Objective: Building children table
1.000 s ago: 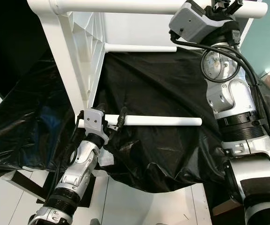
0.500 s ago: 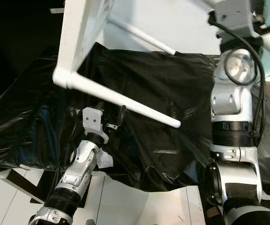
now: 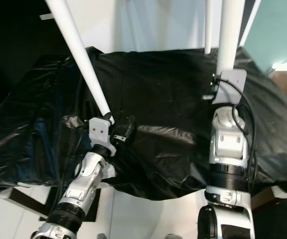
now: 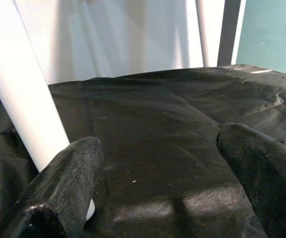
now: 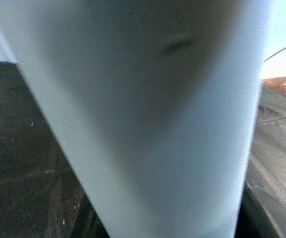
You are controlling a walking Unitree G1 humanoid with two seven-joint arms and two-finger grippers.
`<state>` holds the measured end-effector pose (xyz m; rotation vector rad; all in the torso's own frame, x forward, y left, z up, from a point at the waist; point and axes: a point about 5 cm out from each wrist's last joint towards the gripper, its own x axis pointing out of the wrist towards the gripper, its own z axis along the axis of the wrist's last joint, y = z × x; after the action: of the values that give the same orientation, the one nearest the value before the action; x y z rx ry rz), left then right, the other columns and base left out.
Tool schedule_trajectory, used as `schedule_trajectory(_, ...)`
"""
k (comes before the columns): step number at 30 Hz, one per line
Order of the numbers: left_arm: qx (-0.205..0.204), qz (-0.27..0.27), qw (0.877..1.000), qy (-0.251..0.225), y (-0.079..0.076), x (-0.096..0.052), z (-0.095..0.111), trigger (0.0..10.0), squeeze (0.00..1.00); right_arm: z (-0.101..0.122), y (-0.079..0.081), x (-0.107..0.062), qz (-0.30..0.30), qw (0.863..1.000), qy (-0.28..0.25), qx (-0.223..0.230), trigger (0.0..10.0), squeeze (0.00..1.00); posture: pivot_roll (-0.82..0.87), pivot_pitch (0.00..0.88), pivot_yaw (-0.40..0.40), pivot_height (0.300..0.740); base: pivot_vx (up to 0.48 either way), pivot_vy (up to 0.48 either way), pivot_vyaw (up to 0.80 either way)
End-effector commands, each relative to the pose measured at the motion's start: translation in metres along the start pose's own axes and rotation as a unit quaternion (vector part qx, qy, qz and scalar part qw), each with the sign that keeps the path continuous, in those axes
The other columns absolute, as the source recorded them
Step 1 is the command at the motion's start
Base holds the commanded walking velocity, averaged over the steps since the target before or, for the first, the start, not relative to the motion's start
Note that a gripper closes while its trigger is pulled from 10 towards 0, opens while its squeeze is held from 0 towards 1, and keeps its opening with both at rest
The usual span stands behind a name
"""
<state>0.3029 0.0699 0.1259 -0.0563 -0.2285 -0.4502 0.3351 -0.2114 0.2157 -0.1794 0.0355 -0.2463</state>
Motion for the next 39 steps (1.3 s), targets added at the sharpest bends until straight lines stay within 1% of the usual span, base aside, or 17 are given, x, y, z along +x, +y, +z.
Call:
schedule_trajectory(1, 0.005, -0.018, 1.000, 0.009, -0.001, -0.001, -0.002, 10.0, 0.00, 0.003, 0.025, -0.004, 0.075, 0.997, 0.008, -0.007, 0.0, 0.00, -0.06, 0.007, 0.034, 0.740, 0.000, 0.000, 0.00)
schedule_trajectory(3, 0.005, -0.018, 1.000, 0.010, -0.001, -0.002, -0.002, 10.0, 0.00, 0.000, 0.033, -0.009, 0.099, 0.995, 0.009, -0.018, 0.0, 0.00, -0.06, 0.009, 0.034, 0.740, 0.000, 0.000, 0.00)
schedule_trajectory(4, 0.005, -0.019, 1.000, 0.011, -0.002, -0.003, -0.003, 10.0, 0.00, -0.006, 0.046, -0.022, 0.130, 0.991, 0.012, -0.033, 0.0, 0.00, -0.07, 0.014, 0.035, 0.740, 0.000, 0.000, 0.00)
schedule_trajectory(6, 0.005, -0.021, 1.000, 0.013, -0.003, -0.004, -0.004, 10.0, 0.00, -0.015, 0.060, -0.035, 0.153, 0.987, 0.018, -0.044, 0.0, 0.00, -0.07, 0.018, 0.033, 0.740, 0.000, 0.000, 0.00)
schedule_trajectory(9, 0.004, -0.023, 1.000, 0.015, -0.004, -0.004, -0.005, 10.0, 0.00, -0.026, 0.065, -0.049, 0.149, 0.987, 0.025, -0.047, 0.0, 0.00, -0.07, 0.021, 0.031, 0.740, 0.000, 0.000, 0.00)
schedule_trajectory(11, 0.003, -0.024, 1.000, 0.016, -0.005, -0.004, -0.005, 10.0, 0.00, -0.034, 0.065, -0.065, 0.136, 0.989, 0.010, -0.055, 0.0, 0.00, -0.08, 0.023, 0.032, 0.740, 0.000, 0.000, 0.00)
schedule_trajectory(18, 0.003, -0.027, 1.000, 0.016, -0.006, -0.004, -0.006, 10.0, 0.00, -0.074, 0.056, -0.102, 0.148, 0.986, 0.013, -0.079, 0.0, 0.00, -0.09, 0.030, 0.030, 0.740, 0.000, 0.000, 0.00)
schedule_trajectory(20, 0.003, -0.025, 1.000, 0.017, -0.005, -0.004, -0.006, 10.0, 0.00, -0.080, 0.053, -0.109, 0.147, 0.986, 0.021, -0.078, 0.6, 0.00, -0.10, 0.031, 0.031, 0.740, 0.000, 0.000, 0.00)
schedule_trajectory(21, 0.003, -0.025, 1.000, 0.018, -0.005, -0.005, -0.006, 10.0, 0.00, -0.082, 0.052, -0.111, 0.146, 0.986, 0.022, -0.079, 0.6, 0.00, -0.10, 0.031, 0.032, 0.740, 0.000, 0.000, 0.00)
schedule_trajectory(22, 0.004, -0.026, 1.000, 0.018, -0.005, -0.005, -0.006, 10.0, 0.00, -0.082, 0.050, -0.113, 0.147, 0.986, 0.019, -0.076, 0.0, 0.00, -0.10, 0.031, 0.034, 0.740, 0.000, 0.000, 0.00)
schedule_trajectory(24, 0.004, -0.028, 0.999, 0.018, -0.006, -0.004, -0.006, 10.0, 0.00, -0.085, 0.047, -0.124, 0.162, 0.984, 0.012, -0.073, 0.0, 0.00, -0.11, 0.034, 0.035, 0.740, 0.000, 0.000, 0.00)
schedule_trajectory(29, 0.004, -0.030, 0.999, 0.019, -0.005, -0.004, -0.006, 10.0, 0.00, -0.108, 0.024, -0.156, 0.157, 0.984, 0.049, -0.066, 0.0, 0.00, -0.13, 0.043, 0.035, 0.740, 0.000, 0.000, 0.00)
schedule_trajectory(35, 0.003, -0.036, 0.999, 0.020, -0.008, -0.002, -0.006, 10.0, 0.00, -0.109, 0.016, -0.167, 0.141, 0.988, 0.048, -0.051, 0.0, 0.00, -0.14, 0.042, 0.038, 0.740, 0.000, 0.000, 0.00)
schedule_trajectory(36, 0.002, -0.036, 0.999, 0.020, -0.008, -0.001, -0.006, 10.0, 0.00, -0.114, 0.012, -0.171, 0.134, 0.988, 0.052, -0.059, 3.5, 0.00, -0.14, 0.041, 0.037, 0.740, 0.000, 0.000, 0.00)
schedule_trajectory(37, 0.002, -0.035, 0.999, 0.020, -0.007, -0.001, -0.006, 10.0, 0.00, -0.116, 0.011, -0.172, 0.132, 0.988, 0.054, -0.063, 3.5, 0.00, -0.14, 0.041, 0.037, 0.740, 0.000, 0.000, 0.00)
schedule_trajectory(38, 0.002, -0.036, 0.999, 0.020, -0.007, -0.001, -0.006, 10.0, 0.00, -0.117, 0.011, -0.172, 0.129, 0.988, 0.053, -0.065, 10.0, 0.00, -0.14, 0.041, 0.037, 0.740, 0.000, 0.000, 0.00)
schedule_trajectory(39, 0.002, -0.036, 0.999, 0.020, -0.008, -0.001, -0.006, 10.0, 0.00, -0.118, 0.011, -0.171, 0.125, 0.989, 0.051, -0.067, 10.0, 0.00, -0.14, 0.041, 0.037, 0.740, 0.000, 0.000, 0.00)
